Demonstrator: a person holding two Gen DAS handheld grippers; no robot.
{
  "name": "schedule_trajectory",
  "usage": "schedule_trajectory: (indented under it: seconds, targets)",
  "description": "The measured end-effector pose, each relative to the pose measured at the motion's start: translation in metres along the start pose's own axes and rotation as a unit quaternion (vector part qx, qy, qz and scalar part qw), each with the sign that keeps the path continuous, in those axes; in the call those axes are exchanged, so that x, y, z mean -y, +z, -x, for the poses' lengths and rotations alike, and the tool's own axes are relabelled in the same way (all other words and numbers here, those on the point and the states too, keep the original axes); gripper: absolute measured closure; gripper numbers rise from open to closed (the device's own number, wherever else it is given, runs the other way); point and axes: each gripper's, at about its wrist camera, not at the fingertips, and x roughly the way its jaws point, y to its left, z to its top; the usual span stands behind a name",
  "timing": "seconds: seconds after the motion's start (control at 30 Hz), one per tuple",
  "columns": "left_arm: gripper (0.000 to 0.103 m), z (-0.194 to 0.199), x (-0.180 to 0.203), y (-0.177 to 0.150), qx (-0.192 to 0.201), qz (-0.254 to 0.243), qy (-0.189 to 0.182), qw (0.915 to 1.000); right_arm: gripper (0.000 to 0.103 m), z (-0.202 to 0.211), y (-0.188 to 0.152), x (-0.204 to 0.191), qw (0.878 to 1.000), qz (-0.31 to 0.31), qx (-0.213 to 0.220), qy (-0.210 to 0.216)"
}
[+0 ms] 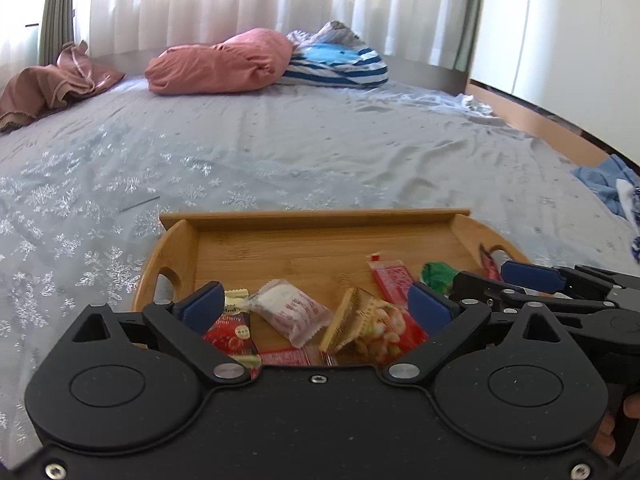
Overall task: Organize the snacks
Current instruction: 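Open both tools to drop the white and green packets on the tray, then grasp the yellow chip bag with the left tool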
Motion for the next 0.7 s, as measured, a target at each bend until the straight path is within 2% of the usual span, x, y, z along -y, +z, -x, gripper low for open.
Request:
schedule_trajectory:
  seconds: [0.27,0.5,0.7]
  targets:
    - [0.001,0.052,0.006,-0.014,0.005,-0.017,-0.029,0.9994,0.020,0.044,-0.010,-0.004,1.000,0.008,0.015,0.025]
    - [0.000,0.087,0.009,-0.034,0.009,-0.025,-0.049,0.9985,0.014,0.082,-0.039,-0.018,0.998,0.038,0.018,0.045]
    - [0.000,0.099,0.011,-0.050,-0.014,-0.020,-0.061,0.9979,0.009,0.113,-0.069,-0.032,0.996,0.070,0.031,0.050]
